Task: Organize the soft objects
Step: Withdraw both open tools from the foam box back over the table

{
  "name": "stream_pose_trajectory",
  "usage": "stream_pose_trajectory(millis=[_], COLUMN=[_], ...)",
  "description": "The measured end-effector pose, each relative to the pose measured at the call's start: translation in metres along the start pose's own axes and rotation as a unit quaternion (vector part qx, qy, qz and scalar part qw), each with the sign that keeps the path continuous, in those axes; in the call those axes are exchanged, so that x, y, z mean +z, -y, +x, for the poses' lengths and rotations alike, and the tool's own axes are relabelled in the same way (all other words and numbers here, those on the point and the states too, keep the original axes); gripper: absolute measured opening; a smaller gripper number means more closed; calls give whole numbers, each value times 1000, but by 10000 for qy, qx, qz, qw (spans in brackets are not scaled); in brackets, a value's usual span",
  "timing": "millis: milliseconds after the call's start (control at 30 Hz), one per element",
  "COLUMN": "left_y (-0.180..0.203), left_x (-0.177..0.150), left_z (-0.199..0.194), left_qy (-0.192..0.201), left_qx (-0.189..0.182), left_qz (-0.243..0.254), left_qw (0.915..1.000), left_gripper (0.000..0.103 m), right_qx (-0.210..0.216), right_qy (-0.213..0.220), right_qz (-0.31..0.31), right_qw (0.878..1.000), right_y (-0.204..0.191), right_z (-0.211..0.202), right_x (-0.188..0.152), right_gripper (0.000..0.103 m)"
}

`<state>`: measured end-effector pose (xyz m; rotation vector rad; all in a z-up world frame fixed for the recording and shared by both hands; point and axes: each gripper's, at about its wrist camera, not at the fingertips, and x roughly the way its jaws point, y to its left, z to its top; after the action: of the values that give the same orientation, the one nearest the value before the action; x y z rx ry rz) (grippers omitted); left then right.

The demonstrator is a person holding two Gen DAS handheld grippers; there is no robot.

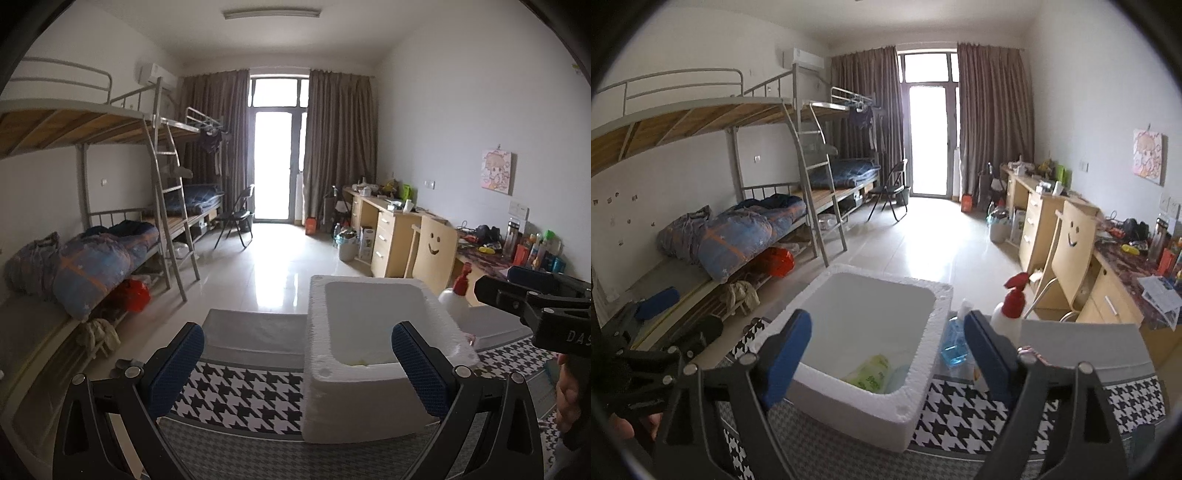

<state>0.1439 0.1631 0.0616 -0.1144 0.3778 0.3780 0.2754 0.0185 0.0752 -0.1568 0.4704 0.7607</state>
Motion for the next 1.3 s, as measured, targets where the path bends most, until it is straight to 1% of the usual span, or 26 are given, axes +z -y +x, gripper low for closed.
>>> stream_pose_trajectory(millis=[400,700,1300], left_y=[26,43,74], left_x=[2,0,-12], left_z=[-21,-35,-62], left_qy=[173,231,355], left_qx=[-271,-481,-811], left_qz=[200,288,453], left_qw=[9993,9982,9950], left_gripper=[102,102,102], right_qx=[-113,-165,-346], right_qy=[236,363,570], right_qz=[50,63,125], right_qw=[9996,9992,9977], right_y=[9,16,31], right_z=[-33,-56,-96], right_x=[-9,-19,-40], right_gripper=[88,88,88])
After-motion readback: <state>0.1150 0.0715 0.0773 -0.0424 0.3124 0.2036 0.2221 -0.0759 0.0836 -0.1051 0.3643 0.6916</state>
